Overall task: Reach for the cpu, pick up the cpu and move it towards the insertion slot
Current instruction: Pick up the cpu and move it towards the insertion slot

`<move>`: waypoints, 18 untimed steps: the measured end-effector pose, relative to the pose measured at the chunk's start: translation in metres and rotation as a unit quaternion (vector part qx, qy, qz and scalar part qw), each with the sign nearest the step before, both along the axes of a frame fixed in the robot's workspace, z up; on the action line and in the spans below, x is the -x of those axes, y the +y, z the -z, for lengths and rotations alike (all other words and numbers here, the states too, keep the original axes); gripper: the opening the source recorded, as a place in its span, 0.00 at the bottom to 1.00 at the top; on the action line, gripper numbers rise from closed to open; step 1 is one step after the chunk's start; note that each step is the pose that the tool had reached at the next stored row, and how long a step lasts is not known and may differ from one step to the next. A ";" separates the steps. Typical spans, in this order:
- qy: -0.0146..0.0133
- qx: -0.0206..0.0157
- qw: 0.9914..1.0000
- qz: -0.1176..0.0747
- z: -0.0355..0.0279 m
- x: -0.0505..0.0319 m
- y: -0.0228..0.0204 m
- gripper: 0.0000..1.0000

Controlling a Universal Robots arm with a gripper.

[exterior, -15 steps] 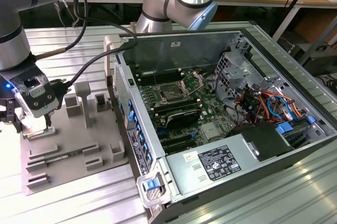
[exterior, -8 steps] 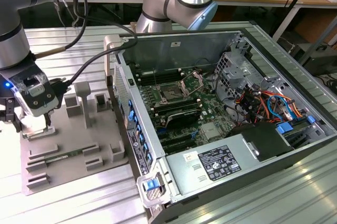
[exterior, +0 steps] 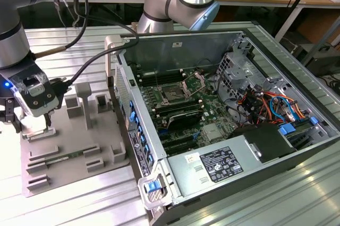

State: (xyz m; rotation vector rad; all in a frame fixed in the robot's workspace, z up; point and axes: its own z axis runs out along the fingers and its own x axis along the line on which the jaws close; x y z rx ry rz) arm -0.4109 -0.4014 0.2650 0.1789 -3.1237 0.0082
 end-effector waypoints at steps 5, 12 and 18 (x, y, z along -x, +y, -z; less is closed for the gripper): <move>0.000 0.000 1.000 0.000 -0.0008 0.0000 0.0000 0.55; 0.000 0.000 1.000 0.000 -0.0037 0.0000 0.0000 0.55; 0.000 0.000 1.000 0.000 -0.0055 0.0000 0.0000 0.55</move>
